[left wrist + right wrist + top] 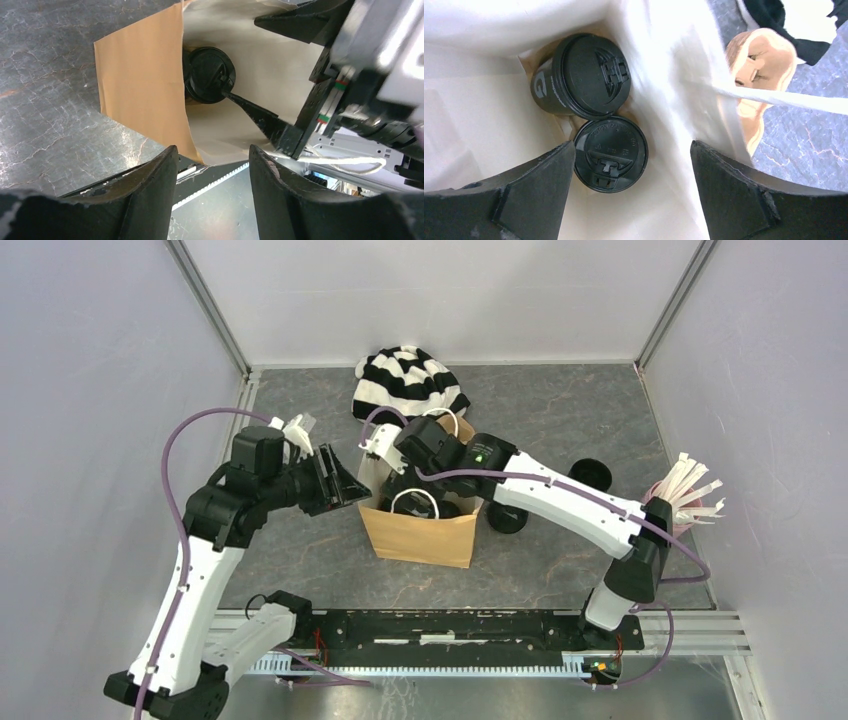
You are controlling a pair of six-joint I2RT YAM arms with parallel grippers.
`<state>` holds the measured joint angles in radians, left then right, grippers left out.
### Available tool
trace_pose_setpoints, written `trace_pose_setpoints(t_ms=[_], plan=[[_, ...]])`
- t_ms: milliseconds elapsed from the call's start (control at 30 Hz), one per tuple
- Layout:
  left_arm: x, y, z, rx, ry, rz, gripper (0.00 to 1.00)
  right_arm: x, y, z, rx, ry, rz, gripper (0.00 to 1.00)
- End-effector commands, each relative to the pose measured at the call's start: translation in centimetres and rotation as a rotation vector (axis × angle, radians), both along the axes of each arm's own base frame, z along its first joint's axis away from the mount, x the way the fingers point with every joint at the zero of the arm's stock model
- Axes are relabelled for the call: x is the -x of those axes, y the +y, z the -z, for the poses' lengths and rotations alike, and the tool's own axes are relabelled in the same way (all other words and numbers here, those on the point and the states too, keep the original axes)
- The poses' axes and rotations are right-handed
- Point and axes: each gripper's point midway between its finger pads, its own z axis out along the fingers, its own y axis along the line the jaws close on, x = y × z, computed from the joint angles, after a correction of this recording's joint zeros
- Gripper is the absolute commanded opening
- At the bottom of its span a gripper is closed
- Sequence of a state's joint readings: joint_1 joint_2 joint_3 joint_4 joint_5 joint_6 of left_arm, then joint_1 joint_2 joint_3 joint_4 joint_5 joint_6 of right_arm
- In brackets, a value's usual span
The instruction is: Pack the takeout coffee
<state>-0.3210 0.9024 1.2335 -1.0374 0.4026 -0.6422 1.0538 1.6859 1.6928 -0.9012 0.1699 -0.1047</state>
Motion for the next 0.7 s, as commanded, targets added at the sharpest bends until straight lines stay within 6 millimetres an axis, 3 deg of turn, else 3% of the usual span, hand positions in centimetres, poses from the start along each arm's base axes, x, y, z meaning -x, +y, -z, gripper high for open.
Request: trace_pose_setpoints(t_ms=[0,133,367,500,667], plan=[[0.3,-0.3,-3.4,0.034,-0.158,0.052,0.61,-0.6,0.5,-6.3,-0.168,-0.076,0.071,0.92],[0.8,0.2,-5.0,0.033,-0.244,0.053,0.63,-1.0,0.6,-9.9,-0.268,-0.118,0.112,0.94],[1.7,1.2,-7.7,0.029,-0.365,0.03,0.66,-1.3,-0.4,-19.0,-0.523,-0.24,0.173,0.97],[2.2,1.8,-8.8,0.013,-0.421,0.023,0.68,-1.1,-3.7,-24.1,-0.65,-0.329,0.263,0.98],[2.9,2.2,-9.8,-0.004,-0.469,0.038,0.7,-1.0,-10.6,-28.3,-0.726,-0.461,0.456,0.98]])
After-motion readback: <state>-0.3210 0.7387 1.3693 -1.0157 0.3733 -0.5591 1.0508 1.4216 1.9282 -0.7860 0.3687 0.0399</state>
